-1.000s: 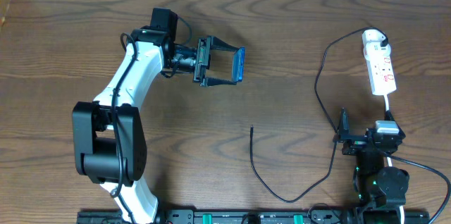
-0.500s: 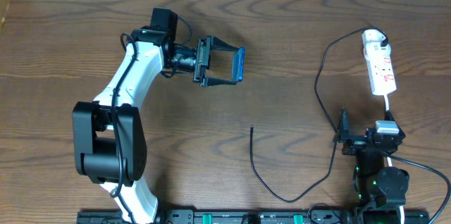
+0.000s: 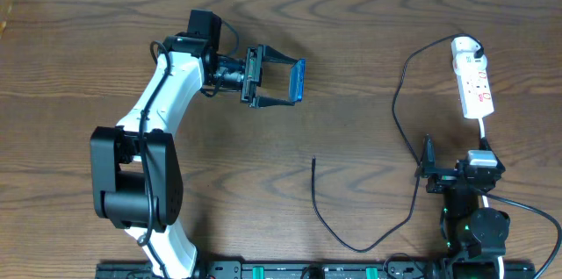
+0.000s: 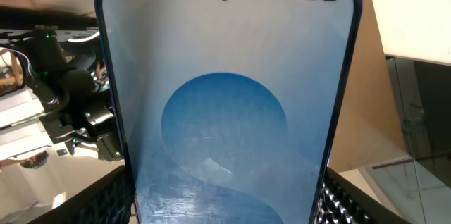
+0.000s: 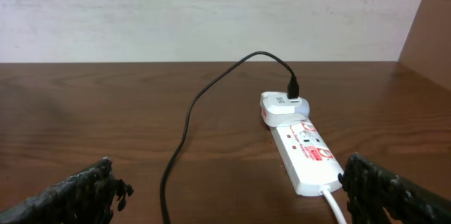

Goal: Plug charger to phone and switch on socket
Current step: 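Lift the phone with the left gripper and tilt it upright toward center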

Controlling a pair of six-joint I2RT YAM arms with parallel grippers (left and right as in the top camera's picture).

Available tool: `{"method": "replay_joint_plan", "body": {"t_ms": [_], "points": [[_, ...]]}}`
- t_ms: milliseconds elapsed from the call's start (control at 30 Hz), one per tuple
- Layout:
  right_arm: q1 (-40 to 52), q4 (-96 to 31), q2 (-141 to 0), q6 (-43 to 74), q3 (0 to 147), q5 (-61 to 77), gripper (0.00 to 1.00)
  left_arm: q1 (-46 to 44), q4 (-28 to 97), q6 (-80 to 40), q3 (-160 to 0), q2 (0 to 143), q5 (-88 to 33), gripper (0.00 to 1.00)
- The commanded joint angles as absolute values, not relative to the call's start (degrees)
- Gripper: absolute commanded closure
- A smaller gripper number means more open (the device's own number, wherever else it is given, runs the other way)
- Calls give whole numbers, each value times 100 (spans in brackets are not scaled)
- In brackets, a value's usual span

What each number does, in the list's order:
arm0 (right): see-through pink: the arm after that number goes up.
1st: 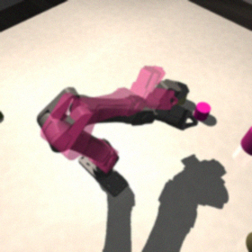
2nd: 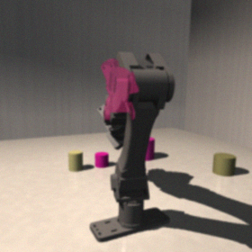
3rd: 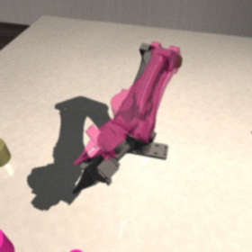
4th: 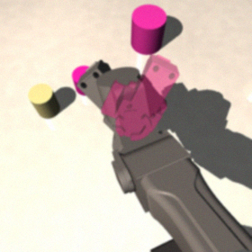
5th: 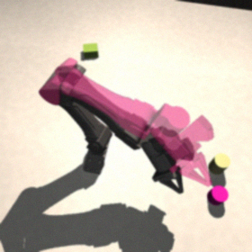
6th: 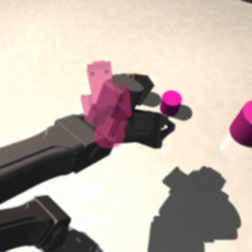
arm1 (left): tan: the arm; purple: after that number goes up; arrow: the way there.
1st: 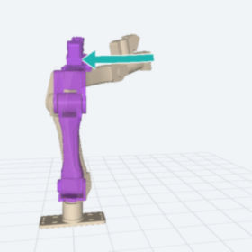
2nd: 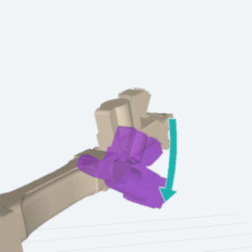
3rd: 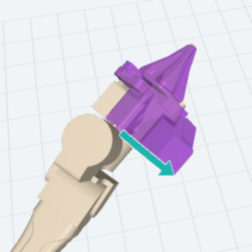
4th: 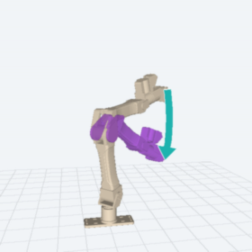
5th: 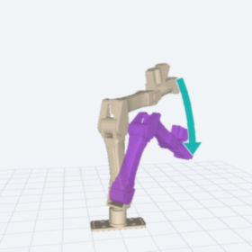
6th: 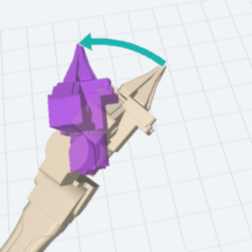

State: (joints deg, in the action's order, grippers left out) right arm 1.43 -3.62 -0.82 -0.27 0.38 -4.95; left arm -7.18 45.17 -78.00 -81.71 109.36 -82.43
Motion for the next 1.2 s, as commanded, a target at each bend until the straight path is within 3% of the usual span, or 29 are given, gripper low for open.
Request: {"method": "replay_joint_plan", "body": {"t_ms": [0,367,700,1167], "points": [[196,-370,-38,-71,32,-545,1,-705,4532,-7826,-8241,10726,-8573,93],[196,-370,-38,-71,32,-545,1,-705,4528,-7395,-8241,10726,-8530,93],[196,-370,-38,-71,32,-545,1,-705,4525,-6552,-8241,10726,-7454,93],[196,-370,-38,-71,32,-545,1,-705,3489,-5476,-8241,10726,-6326,93]]}}
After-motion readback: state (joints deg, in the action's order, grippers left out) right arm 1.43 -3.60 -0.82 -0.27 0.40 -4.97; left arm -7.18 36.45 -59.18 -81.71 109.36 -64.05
